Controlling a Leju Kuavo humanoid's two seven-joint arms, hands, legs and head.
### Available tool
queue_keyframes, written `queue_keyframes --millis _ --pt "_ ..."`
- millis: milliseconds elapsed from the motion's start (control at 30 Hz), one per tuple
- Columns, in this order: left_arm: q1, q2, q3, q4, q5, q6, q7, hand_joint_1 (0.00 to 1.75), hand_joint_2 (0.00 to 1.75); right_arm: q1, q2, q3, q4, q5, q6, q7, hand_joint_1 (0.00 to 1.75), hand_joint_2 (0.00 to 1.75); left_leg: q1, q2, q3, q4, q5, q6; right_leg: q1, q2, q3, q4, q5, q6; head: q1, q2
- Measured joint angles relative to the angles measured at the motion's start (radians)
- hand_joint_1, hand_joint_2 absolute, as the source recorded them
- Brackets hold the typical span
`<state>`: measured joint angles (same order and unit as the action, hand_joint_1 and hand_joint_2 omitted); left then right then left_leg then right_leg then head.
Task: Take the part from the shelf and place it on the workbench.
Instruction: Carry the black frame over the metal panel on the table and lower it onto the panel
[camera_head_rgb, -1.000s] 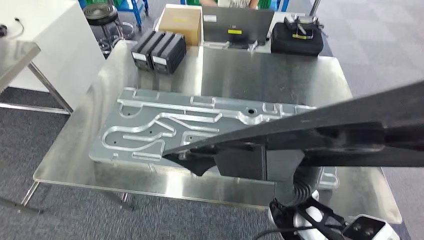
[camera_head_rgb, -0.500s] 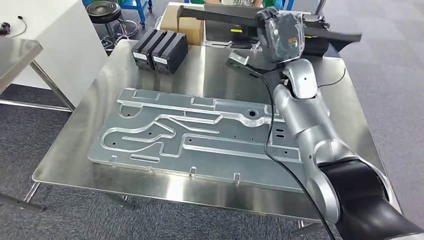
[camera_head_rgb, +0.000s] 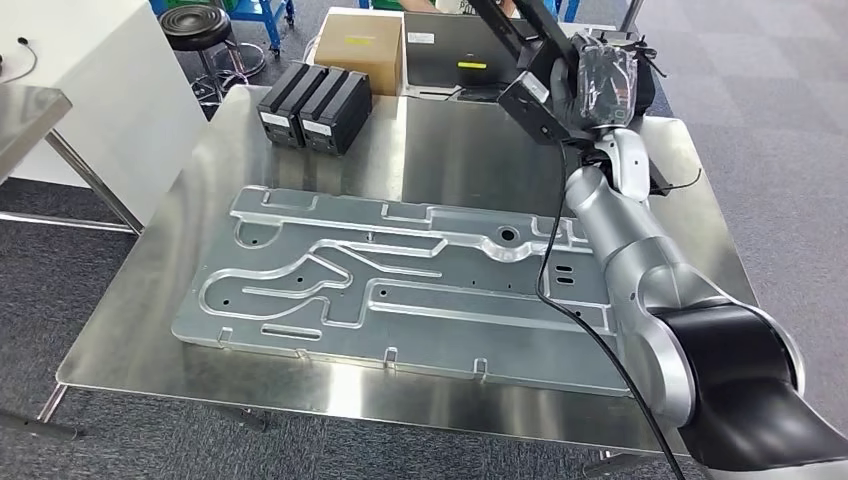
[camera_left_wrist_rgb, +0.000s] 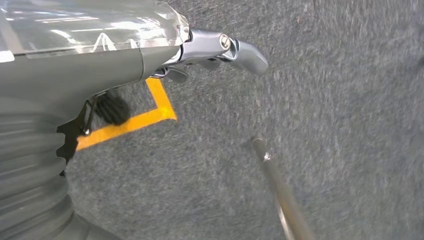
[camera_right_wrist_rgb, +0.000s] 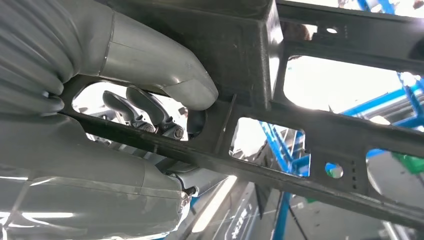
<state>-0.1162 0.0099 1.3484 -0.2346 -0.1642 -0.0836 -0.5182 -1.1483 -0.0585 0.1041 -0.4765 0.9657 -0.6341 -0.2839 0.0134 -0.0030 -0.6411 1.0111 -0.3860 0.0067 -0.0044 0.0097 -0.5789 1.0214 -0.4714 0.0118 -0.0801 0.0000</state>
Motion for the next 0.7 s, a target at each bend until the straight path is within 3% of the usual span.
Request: queue_keyframes --millis 67,133,167,200,233,300,367,467,533,633,700 --pt "-0.003 0.0 0.0 0.0 0.0 0.0 0.0 0.0 1.75 -0.002 -0.004 0.0 0.009 0.005 0.001 0.001 1.75 1.75 0.003 0.0 0.006 -0.006 0.0 0.01 -0.003 -0.002 -0.034 0.074 -0.042 0.009 0.0 0.0" --pt "-0.006 0.0 0.0 0.0 0.0 0.0 0.0 0.0 1.75 -0.001 -0.005 0.0 0.02 0.017 0.01 0.004 1.75 1.75 0.002 0.0 0.009 -0.006 -0.004 0.015 -0.004 -0.003 -0.106 0.208 -0.096 0.014 0.0 0.0" --pt "-0.006 0.0 0.0 0.0 0.0 0.0 0.0 0.0 1.75 0.002 -0.005 0.001 0.027 0.029 0.021 0.008 1.75 1.75 0.002 -0.001 0.011 -0.005 -0.007 0.016 -0.005 -0.004 -0.138 0.259 -0.107 0.016 0.0 0.0" --pt "-0.006 0.0 0.0 0.0 0.0 -0.001 0.0 0.0 1.75 0.006 -0.003 0.004 0.034 0.047 0.033 0.016 1.75 1.75 0.002 -0.002 0.014 -0.005 -0.009 0.016 -0.006 -0.004 -0.155 0.277 -0.098 0.016 0.0 0.0" --pt "-0.006 0.0 0.0 0.0 0.0 -0.004 -0.001 0.0 1.75 0.012 0.001 0.01 0.041 0.07 0.045 0.027 1.75 1.75 0.002 -0.004 0.017 -0.003 -0.013 0.014 -0.007 -0.004 -0.153 0.255 -0.07 0.015 0.0 0.0" --pt "-0.007 0.0 -0.001 0.0 0.0 -0.012 -0.004 0.0 1.75 0.025 0.013 0.036 0.056 0.128 0.06 0.06 1.75 1.75 0.002 -0.005 0.025 0.0 -0.021 0.009 -0.008 -0.004 -0.099 0.121 0.011 0.009 0.0 0.0" --pt "-0.009 0.0 -0.002 0.0 0.0 -0.02 -0.01 0.0 1.75 0.041 0.032 0.073 0.071 0.193 0.066 0.098 1.75 1.75 0.0 -0.005 0.027 0.003 -0.027 -0.001 -0.004 -0.003 -0.055 0.015 0.053 0.001 0.0 0.0" --pt "-0.011 0.0 -0.003 0.0 0.0 -0.036 -0.02 0.0 1.75 0.076 0.064 0.13 0.089 0.28 0.093 0.143 1.75 1.75 -0.003 -0.004 0.028 0.001 -0.03 -0.017 0.0 0.0 -0.048 -0.002 0.053 -0.01 0.0 0.0" --pt "-0.01 0.0 -0.006 0.0 0.0 -0.049 -0.025 0.0 1.75 0.097 0.083 0.169 0.099 0.328 0.122 0.169 1.75 1.75 -0.002 -0.003 0.02 0.025 -0.051 -0.027 -0.005 -0.001 -0.043 -0.008 0.054 -0.022 0.0 0.0" --pt "-0.009 0.001 -0.011 0.0 -0.001 -0.064 -0.031 0.0 1.75 0.126 0.102 0.223 0.111 0.377 0.153 0.198 1.75 1.75 0.0 -0.003 -0.057 0.193 -0.133 -0.036 -0.005 -0.004 -0.038 -0.011 0.052 -0.035 0.0 0.0" --pt "-0.008 0.001 -0.017 0.0 -0.001 -0.067 -0.031 0.0 1.75 0.152 0.108 0.254 0.12 0.399 0.168 0.208 1.75 1.75 0.001 -0.002 -0.107 0.288 -0.156 -0.04 -0.003 -0.005 -0.037 -0.008 0.049 -0.038 0.0 0.0"
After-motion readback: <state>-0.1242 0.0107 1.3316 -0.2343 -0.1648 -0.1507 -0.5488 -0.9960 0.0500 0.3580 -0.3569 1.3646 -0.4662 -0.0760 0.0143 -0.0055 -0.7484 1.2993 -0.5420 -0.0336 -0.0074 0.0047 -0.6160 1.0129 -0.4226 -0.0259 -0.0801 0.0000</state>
